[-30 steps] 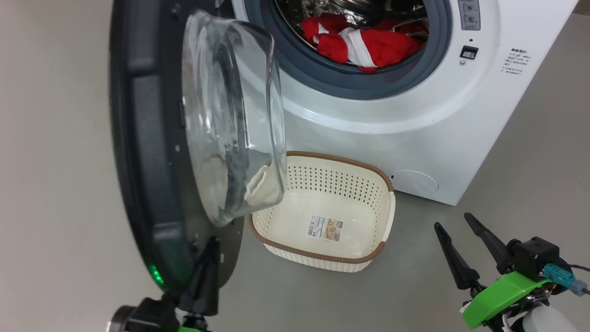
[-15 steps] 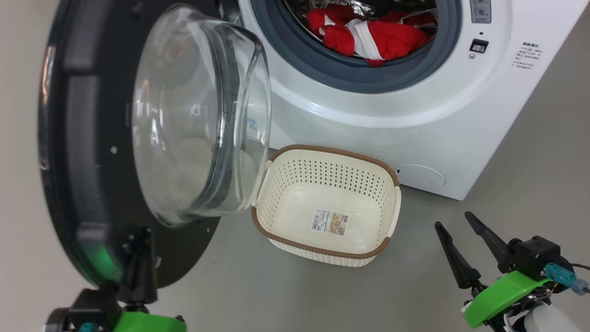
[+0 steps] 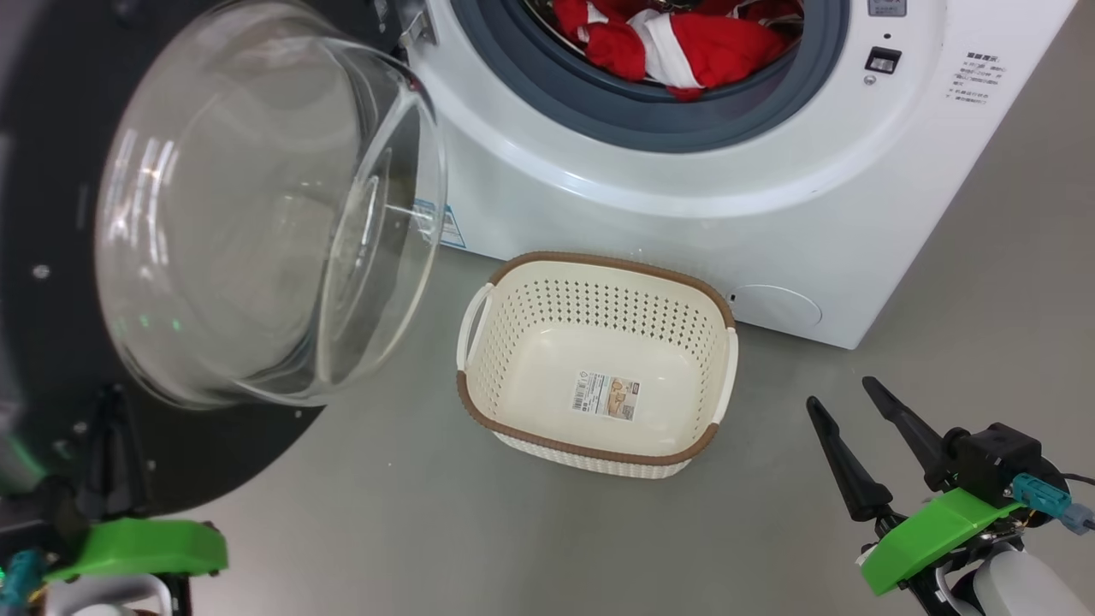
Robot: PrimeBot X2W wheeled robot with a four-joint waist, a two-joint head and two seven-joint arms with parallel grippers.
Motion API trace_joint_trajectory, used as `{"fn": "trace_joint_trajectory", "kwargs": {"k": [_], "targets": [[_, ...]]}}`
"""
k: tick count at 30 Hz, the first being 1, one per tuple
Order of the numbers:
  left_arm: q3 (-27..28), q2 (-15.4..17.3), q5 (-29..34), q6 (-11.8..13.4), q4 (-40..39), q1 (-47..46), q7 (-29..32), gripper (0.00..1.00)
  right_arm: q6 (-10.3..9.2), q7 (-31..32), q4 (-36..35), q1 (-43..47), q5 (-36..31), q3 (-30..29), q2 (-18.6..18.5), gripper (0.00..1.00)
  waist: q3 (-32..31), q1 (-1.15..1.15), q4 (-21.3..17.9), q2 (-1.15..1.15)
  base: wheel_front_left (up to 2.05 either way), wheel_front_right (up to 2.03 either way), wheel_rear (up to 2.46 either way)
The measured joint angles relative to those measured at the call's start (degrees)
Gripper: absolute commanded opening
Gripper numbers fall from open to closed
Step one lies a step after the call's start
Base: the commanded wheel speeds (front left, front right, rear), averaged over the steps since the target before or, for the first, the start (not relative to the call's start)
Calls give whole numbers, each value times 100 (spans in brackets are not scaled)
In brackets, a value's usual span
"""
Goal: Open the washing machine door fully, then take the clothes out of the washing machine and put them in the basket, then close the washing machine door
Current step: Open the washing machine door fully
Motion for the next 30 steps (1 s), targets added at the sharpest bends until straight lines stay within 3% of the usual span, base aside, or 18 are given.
{"fn": "trace_joint_trajectory", "kwargs": {"k": [13, 30], "targets": [[903, 159, 166, 36, 694, -569, -1, 0, 0, 0, 0, -55, 0, 57, -67, 100, 173, 0, -110, 0, 0, 0, 0], [1637, 567, 414, -29, 1956, -1550, -5, 0, 0, -1, -80, -350, 0, 130, -192, 100, 559, 0, -295, 0, 0, 0, 0]]}}
